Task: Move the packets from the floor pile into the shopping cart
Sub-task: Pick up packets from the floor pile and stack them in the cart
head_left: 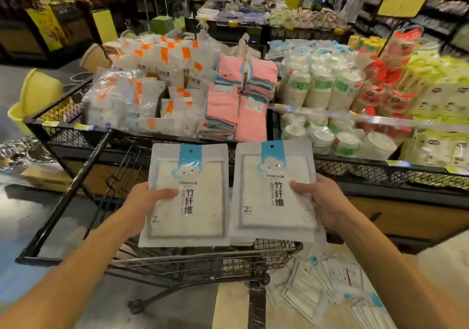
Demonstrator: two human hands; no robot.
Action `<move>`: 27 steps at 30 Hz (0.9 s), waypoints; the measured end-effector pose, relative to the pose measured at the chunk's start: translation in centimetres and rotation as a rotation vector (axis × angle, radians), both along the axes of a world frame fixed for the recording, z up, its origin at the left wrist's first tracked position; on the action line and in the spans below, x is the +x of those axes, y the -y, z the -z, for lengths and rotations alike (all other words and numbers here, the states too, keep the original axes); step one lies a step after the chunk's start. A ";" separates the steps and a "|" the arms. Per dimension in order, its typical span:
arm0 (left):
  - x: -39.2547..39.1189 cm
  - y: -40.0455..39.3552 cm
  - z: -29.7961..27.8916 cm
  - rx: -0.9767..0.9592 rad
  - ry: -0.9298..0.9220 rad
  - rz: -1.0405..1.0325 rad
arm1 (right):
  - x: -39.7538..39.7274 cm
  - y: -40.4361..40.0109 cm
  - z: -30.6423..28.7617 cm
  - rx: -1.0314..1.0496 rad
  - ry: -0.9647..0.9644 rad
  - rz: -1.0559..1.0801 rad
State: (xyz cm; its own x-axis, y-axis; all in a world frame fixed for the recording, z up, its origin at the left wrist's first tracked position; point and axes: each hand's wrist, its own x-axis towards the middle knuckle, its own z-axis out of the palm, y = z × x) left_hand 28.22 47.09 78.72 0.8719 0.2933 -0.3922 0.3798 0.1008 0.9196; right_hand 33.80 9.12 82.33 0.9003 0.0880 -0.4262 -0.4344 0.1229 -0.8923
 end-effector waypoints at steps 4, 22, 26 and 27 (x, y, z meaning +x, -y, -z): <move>2.7 -1.1 3.4 -0.019 -0.066 -0.012 | 3.4 -0.5 2.4 -0.052 -0.027 0.009; 11.1 -5.1 19.8 -0.050 -0.432 -0.187 | 18.9 -6.0 21.4 -0.242 -0.274 -0.139; 14.2 -6.4 25.0 -0.051 -0.455 -0.173 | 20.9 -8.8 25.8 -0.275 -0.343 -0.145; 14.9 -6.9 26.4 -0.055 -0.470 -0.165 | 21.3 -9.5 27.1 -0.279 -0.357 -0.141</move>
